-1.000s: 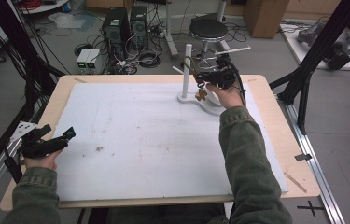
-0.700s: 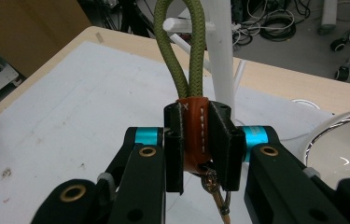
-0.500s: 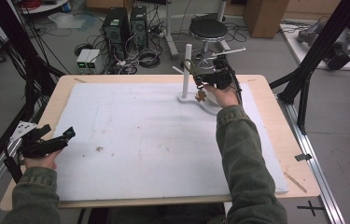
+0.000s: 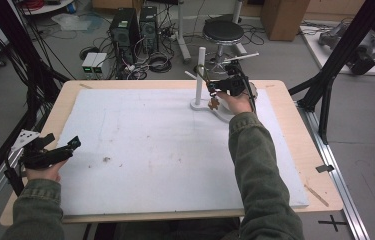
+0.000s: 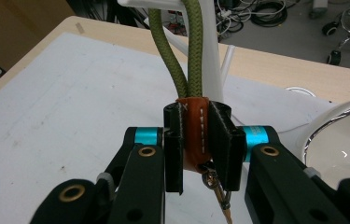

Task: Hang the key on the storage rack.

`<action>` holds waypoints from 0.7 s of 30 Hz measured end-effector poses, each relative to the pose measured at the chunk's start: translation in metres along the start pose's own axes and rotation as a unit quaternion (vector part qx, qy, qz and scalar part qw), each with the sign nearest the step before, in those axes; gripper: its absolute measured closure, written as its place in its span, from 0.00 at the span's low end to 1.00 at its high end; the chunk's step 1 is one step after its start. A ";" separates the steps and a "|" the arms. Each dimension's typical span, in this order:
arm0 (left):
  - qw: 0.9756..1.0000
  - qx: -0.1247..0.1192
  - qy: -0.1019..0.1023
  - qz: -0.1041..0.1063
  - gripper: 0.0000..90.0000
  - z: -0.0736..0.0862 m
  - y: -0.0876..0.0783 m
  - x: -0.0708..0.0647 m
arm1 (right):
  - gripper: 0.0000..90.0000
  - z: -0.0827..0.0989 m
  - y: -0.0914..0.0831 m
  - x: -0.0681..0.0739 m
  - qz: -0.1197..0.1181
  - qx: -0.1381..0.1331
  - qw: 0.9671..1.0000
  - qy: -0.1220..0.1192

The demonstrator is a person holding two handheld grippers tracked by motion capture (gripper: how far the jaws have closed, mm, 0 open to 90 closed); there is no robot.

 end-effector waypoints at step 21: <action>1.000 0.004 0.000 0.000 0.02 0.000 0.001 0.001 | 0.10 0.008 -0.012 -0.011 0.025 0.020 0.999 0.015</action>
Point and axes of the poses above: each handheld gripper's, and its own axes: y roughly forward along the jaws, z roughly out of its underside, x roughly to its left, the point moved 9 cm from there along y, roughly forward along the jaws, and after that the axes turned 5 degrees about -y, right-handed, at the moved point
